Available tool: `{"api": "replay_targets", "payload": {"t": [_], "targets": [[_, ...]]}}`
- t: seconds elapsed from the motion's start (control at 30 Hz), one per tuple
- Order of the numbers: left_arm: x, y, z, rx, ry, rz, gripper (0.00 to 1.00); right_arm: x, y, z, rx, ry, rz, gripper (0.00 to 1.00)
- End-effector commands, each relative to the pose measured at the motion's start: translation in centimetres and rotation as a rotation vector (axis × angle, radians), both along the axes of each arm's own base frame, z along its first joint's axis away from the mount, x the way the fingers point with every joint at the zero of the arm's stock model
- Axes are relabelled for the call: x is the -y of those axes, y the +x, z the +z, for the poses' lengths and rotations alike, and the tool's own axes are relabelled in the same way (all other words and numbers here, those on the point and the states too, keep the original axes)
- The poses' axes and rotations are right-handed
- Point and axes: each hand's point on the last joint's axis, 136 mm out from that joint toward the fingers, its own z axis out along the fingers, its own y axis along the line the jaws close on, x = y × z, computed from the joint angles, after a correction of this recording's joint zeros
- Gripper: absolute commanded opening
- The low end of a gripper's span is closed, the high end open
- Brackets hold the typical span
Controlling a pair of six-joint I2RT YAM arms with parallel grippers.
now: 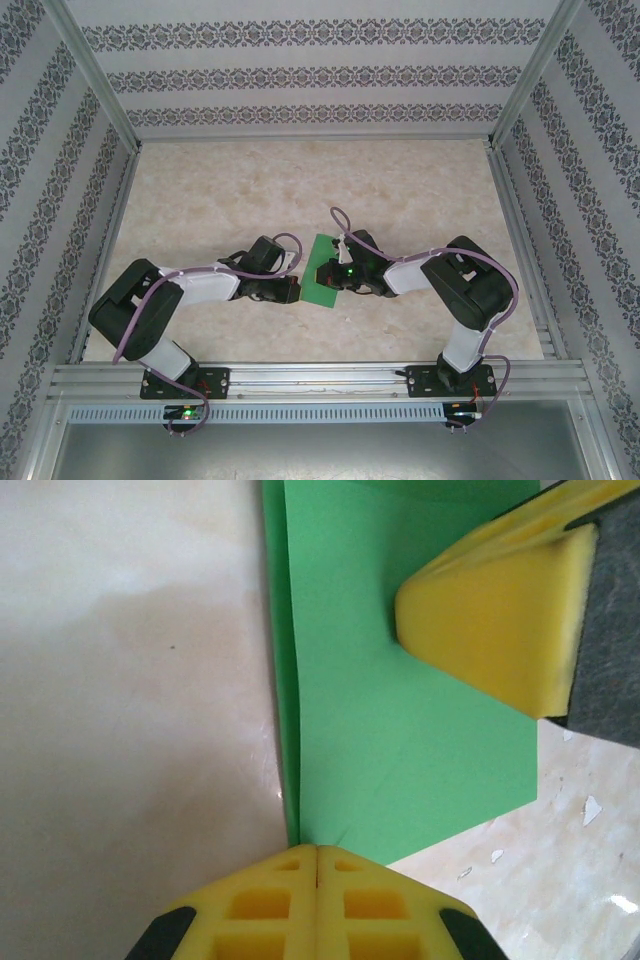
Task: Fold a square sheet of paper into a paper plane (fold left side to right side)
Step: Fold the triangle a second time at the center of the table.
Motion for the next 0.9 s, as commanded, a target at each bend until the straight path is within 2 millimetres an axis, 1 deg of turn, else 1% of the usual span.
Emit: {"api": "replay_targets", "payload": {"t": [0.0,0.13,0.2,0.3,0.37,0.43,0.5,0.63,0.7,0.77,0.87], "targets": [[-2.6,-2.1,-1.8,-0.079,0.095,0.002,0.00,6.0,-3.4,-6.6,-0.186,-0.274,-0.063,0.00],[-2.5,-1.5,-0.6,-0.056,0.077,0.010,0.00,5.4,-2.8,-5.6,-0.167,-0.248,-0.056,0.00],[-2.4,-1.0,0.4,-0.033,0.057,0.019,0.01,4.8,-2.3,-4.7,-0.145,-0.225,-0.049,0.00],[-2.5,-0.1,1.9,0.003,0.020,0.038,0.06,3.9,-1.1,-2.5,-0.091,-0.186,-0.040,0.01],[-2.5,0.6,2.9,0.032,-0.009,0.050,0.09,3.3,-0.3,-0.5,-0.042,-0.161,-0.031,0.07],[-2.4,1.5,3.8,0.069,-0.033,0.063,0.14,3.2,0.4,1.1,0.003,-0.160,-0.033,0.14],[-2.0,2.3,4.8,0.103,-0.074,0.066,0.19,3.9,0.8,2.3,0.046,-0.179,-0.049,0.22],[-0.4,3.6,6.3,0.133,-0.182,0.044,0.26,6.5,1.0,3.8,0.115,-0.227,-0.105,0.40],[0.6,4.1,6.7,0.132,-0.225,0.024,0.30,7.8,0.7,4.1,0.129,-0.236,-0.133,0.48],[1.4,4.5,6.7,0.122,-0.259,0.005,0.32,9.1,0.2,4.2,0.135,-0.235,-0.163,0.57],[2.6,5.1,6.7,0.113,-0.306,-0.019,0.33,10.4,-0.5,4.3,0.143,-0.225,-0.195,0.65]]}}
